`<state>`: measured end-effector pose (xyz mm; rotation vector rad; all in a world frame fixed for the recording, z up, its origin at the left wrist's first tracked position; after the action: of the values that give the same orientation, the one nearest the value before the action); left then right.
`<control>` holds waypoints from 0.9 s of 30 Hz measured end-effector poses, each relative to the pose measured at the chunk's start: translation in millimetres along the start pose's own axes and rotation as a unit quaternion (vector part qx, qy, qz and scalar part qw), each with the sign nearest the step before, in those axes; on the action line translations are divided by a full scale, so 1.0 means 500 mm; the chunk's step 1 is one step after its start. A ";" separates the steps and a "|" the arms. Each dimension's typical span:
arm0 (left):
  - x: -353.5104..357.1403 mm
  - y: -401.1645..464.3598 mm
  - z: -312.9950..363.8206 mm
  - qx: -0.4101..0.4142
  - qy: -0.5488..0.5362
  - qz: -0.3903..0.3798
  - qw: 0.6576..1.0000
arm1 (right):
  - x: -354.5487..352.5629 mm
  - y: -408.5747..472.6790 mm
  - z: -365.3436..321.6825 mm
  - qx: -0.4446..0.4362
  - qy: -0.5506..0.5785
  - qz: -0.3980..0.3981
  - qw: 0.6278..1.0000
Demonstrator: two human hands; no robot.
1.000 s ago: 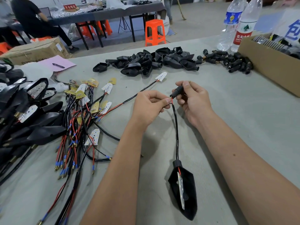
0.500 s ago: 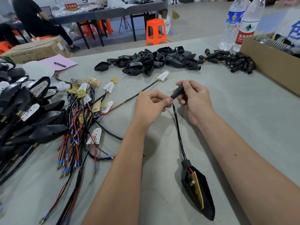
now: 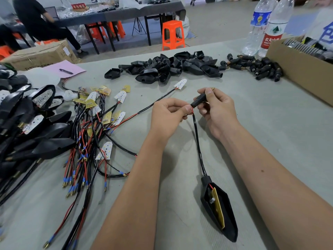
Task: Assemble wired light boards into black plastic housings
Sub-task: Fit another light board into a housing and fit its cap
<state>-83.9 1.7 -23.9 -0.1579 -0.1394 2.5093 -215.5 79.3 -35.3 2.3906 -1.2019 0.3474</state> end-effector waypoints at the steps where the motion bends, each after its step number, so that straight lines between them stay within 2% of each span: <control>1: -0.001 0.001 0.000 -0.018 -0.013 -0.015 1.000 | 0.000 0.000 0.000 -0.001 0.002 0.003 1.000; 5: -0.007 0.000 0.003 -0.092 -0.080 -0.089 0.989 | -0.002 0.000 -0.001 -0.013 0.003 0.027 1.000; 9: -0.008 -0.004 0.000 -0.113 -0.071 -0.057 0.989 | -0.002 -0.001 -0.002 -0.029 0.000 0.028 0.999; 13: -0.013 -0.004 -0.003 -0.079 -0.066 0.004 0.995 | -0.003 0.000 -0.001 -0.021 -0.005 0.027 0.999; 17: -0.015 -0.003 0.001 -0.010 0.025 0.048 0.998 | -0.002 0.001 0.000 -0.022 -0.019 0.023 0.999; 21: -0.007 -0.006 0.013 0.055 0.111 0.098 0.988 | -0.003 0.001 0.001 -0.034 -0.052 0.025 0.998; 24: -0.008 -0.006 0.012 0.044 0.097 0.089 0.990 | -0.001 0.000 0.001 -0.040 -0.063 0.019 0.997; 27: -0.010 -0.004 0.007 0.003 0.020 0.044 0.999 | -0.001 0.000 -0.003 -0.036 -0.024 0.010 0.999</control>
<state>-79.6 0.0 -19.7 -0.2156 -0.1101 2.5928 -215.8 80.5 -34.5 2.3390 -1.2380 0.2504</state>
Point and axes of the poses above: each hand's wrist, its own y-axis towards the middle knuckle, its own x-axis out of the palm, z = x × y, the point moved 3 cm from there along y, towards the middle knuckle, and after that the axes turned 14 degrees about -x, right-handed, at the moved point
